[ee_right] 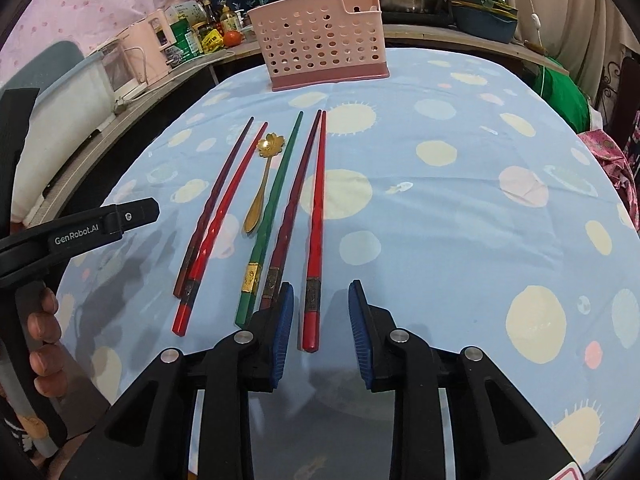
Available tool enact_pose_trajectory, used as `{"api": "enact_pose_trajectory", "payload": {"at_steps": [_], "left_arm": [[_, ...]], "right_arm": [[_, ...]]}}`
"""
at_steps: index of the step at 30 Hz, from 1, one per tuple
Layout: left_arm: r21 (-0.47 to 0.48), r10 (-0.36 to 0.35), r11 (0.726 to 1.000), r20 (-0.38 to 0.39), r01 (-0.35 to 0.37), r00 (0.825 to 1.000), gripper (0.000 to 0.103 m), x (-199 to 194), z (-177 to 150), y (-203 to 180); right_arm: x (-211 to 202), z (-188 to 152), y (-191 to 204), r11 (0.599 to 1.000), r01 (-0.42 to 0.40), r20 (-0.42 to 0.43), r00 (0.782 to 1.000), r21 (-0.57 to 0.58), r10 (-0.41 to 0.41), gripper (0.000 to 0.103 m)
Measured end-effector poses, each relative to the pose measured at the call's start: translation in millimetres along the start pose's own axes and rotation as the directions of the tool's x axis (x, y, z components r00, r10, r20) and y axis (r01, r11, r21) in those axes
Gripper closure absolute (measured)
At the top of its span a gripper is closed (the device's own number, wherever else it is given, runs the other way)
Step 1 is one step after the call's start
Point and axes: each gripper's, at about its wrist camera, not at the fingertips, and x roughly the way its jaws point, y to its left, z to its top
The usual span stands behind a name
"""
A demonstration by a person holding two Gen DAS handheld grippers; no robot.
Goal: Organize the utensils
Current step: 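Grasp a red chopstick with the right tool while the left tool moves toward a dark red chopstick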
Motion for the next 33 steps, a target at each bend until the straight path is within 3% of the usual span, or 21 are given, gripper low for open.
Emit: {"api": "enact_pose_trajectory", "payload": {"at_steps": [6,21,33], "left_arm": [[0.005,-0.011,1.0,-0.005,0.011,1.0,0.047,0,-3,-3],[0.061,-0.068,0.996,-0.029,0.07,0.997,0.041,1,-17,-28],[0.075,-0.021,0.997,-0.047,0.024,0.999,0.042,16,-23,-27]], "right_arm": [[0,-2,1,0.999,0.035,0.011,0.999,-0.025,-0.035,0.096],[-3,-4,-10,1.0,0.019,0.014,1.0,0.018,-0.019,0.096],[-3,-4,-10,1.0,0.02,0.017,1.0,0.018,-0.02,0.096]]}}
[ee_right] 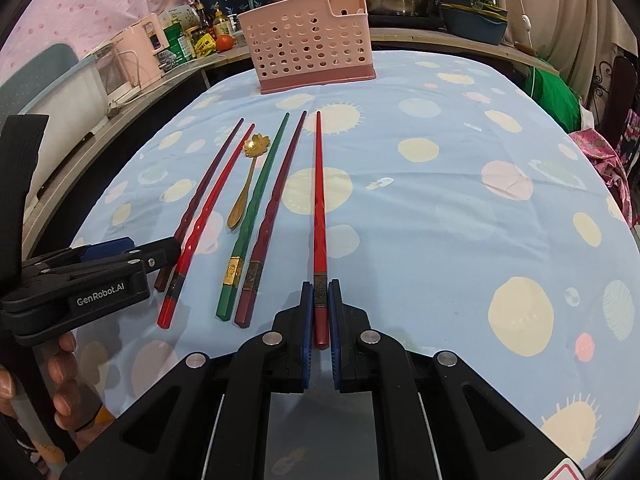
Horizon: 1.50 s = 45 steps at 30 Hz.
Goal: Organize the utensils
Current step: 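Grasp a red chopstick with the right tool while the left tool moves toward a dark red chopstick, then grasp the dark red chopstick with the left tool while the right tool lifts its red chopstick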
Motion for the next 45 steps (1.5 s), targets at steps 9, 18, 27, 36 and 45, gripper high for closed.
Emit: {"api": "enact_pose_trajectory", "payload": {"at_steps": [9,18,27,36,45], "left_arm": [[0.005,0.009,1.0,0.016,-0.009,1.0,0.068,-3,-1,3],[-0.014,-0.035,0.999,0.005,0.035,0.999,0.096,-5,0,6],[-0.048,-0.059,0.997,0.048,0.061,0.997,0.096,-26,13,15],[-0.102,-0.081,0.99,0.159,0.098,0.984,0.096,-63,66,33],[-0.123,-0.103,0.981,0.309,0.147,0.945,0.096,-110,140,47]], "right_arm": [[0,-1,0,1.0,-0.001,0.001,1.0,0.0,0.001,0.096],[-1,0,0,1.0,-0.001,0.003,1.0,0.003,0.001,0.096],[-24,17,-6,1.0,-0.013,0.066,0.998,0.025,0.011,0.096],[-63,75,-15,0.998,-0.046,0.203,0.979,0.05,0.035,0.096],[-92,144,-23,0.993,-0.097,0.322,0.944,0.059,0.073,0.096]]}}
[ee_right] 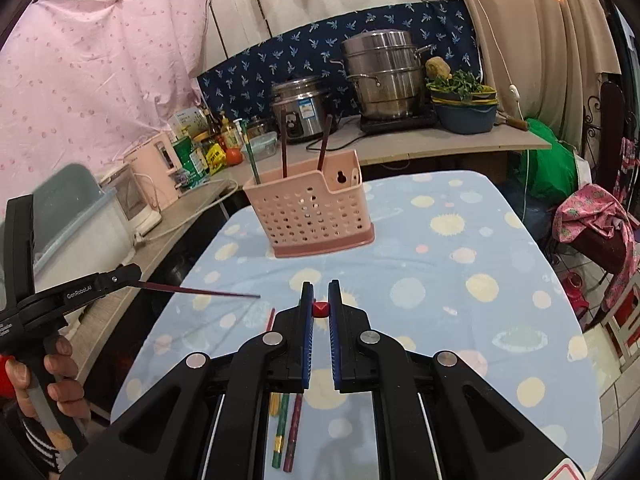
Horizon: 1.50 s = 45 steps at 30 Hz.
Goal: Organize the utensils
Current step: 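Grasp the dark red chopstick with the left tool while the right tool lifts its red chopstick, then carry both held chopsticks to the pink basket and lower them into it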
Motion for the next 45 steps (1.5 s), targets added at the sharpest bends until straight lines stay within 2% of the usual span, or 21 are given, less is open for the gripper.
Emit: {"api": "enact_pose_trajectory", "payload": {"at_steps": [5,15,20,24,28,31,33,36,40,45], "left_arm": [[-0.003,-0.037,0.999,0.047,0.037,0.998,0.096,-1,41,-8],[0.019,-0.045,0.999,0.167,0.042,0.985,0.096,-7,117,-32],[0.017,-0.047,0.999,0.249,0.044,0.967,0.096,-12,163,-44],[0.023,-0.051,0.999,0.33,0.046,0.943,0.096,-12,192,-54],[0.022,-0.048,0.999,0.368,0.043,0.928,0.096,-1,212,-61],[0.021,-0.046,0.999,0.383,0.041,0.923,0.096,13,223,-64],[0.022,-0.037,0.999,0.382,0.03,0.923,0.096,23,227,-65],[0.022,-0.021,1.0,0.375,0.014,0.927,0.096,40,228,-65],[0.008,-0.015,1.0,0.337,0.013,0.941,0.096,64,223,-57],[0.002,0.0,1.0,0.288,0.0,0.958,0.096,91,213,-48]], "right_arm": [[1,39,8,1.0,-0.012,0.058,0.998,-0.016,0.013,0.096],[15,116,21,0.999,-0.032,0.166,0.985,-0.018,0.035,0.096],[21,159,22,0.997,-0.078,0.246,0.967,0.016,0.072,0.096],[28,190,28,0.995,-0.093,0.32,0.944,0.024,0.08,0.096],[42,211,30,0.993,-0.106,0.373,0.924,0.045,0.082,0.096],[58,222,29,0.993,-0.102,0.391,0.917,0.052,0.074,0.096],[71,225,27,0.994,-0.093,0.393,0.917,0.053,0.065,0.096],[95,224,20,0.995,-0.083,0.364,0.93,0.06,0.056,0.096],[125,215,10,0.995,-0.069,0.302,0.952,0.076,0.043,0.096],[149,200,3,0.996,-0.048,0.246,0.969,0.076,0.028,0.096]]}}
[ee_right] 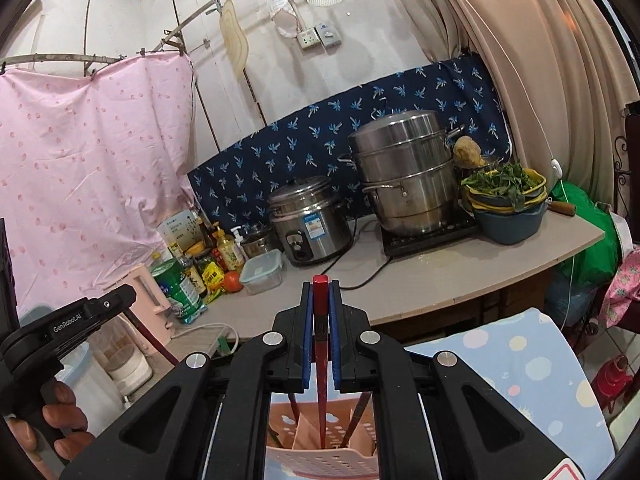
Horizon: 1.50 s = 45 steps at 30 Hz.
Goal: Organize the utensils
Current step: 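Carry both held chopsticks to the pink basket and lower them into it, then open the left tool over the basket while the right tool releases its chopstick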
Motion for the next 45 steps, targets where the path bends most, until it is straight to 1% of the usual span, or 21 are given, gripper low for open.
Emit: {"api": "enact_pose_trajectory", "payload": {"at_steps": [7,13,15,16,17,18,20,25,28,30,32,38,42,45], "left_arm": [[-0.016,0.011,1.0,-0.049,-0.012,0.999,0.096,18,-19,8],[-0.033,-0.015,0.999,-0.096,0.012,0.995,0.096,25,-32,12],[-0.032,-0.02,0.999,-0.096,0.017,0.995,0.095,24,-36,12],[-0.028,-0.015,1.0,-0.099,0.012,0.995,0.092,24,-36,11],[-0.023,-0.015,1.0,-0.104,0.013,0.994,0.081,24,-37,11],[-0.022,-0.012,1.0,-0.106,0.01,0.994,0.064,23,-39,11],[-0.021,-0.004,1.0,-0.09,0.002,0.996,0.055,18,-42,11],[0.002,-0.002,1.0,-0.096,0.002,0.995,0.055,9,-48,8],[0.03,0.016,0.999,-0.093,-0.013,0.996,0.053,1,-53,5],[0.041,0.025,0.999,-0.091,-0.022,0.995,0.046,-5,-55,3],[0.044,0.023,0.999,-0.091,-0.019,0.996,0.043,-12,-58,2],[0.061,0.028,0.998,-0.093,-0.023,0.995,0.043,-36,-69,-1],[0.061,0.035,0.998,-0.107,-0.029,0.994,0.042,-51,-81,0],[0.074,0.047,0.997,-0.116,-0.038,0.992,0.042,-62,-93,1]], "right_arm": [[13,-17,-5,1.0,0.023,-0.047,0.999,-0.016,-0.024,0.096],[16,-25,-8,0.999,0.036,-0.07,0.997,-0.009,-0.036,0.095],[12,-27,-8,0.999,0.04,-0.061,0.997,-0.011,-0.04,0.09],[10,-28,-8,0.999,0.039,-0.059,0.997,-0.011,-0.039,0.088],[9,-28,-9,0.999,0.038,-0.057,0.998,-0.009,-0.038,0.087],[7,-28,-9,0.999,0.037,-0.054,0.998,-0.007,-0.037,0.084],[2,-28,-9,0.999,0.036,-0.048,0.998,-0.004,-0.036,0.082],[-9,-30,-7,1.0,0.025,-0.045,0.999,-0.002,-0.025,0.081],[-18,-33,-4,1.0,0.013,-0.045,0.999,-0.004,-0.013,0.079],[-26,-36,-2,1.0,0.009,-0.043,0.999,-0.001,-0.009,0.076],[-34,-39,-1,1.0,0.0,-0.048,0.999,0.001,0.0,0.073],[-59,-52,8,1.0,-0.014,-0.069,0.998,-0.023,0.012,0.073],[-76,-64,9,0.999,-0.019,-0.087,0.996,-0.036,0.016,0.07],[-88,-78,9,0.999,-0.024,-0.121,0.992,-0.044,0.019,0.069]]}}
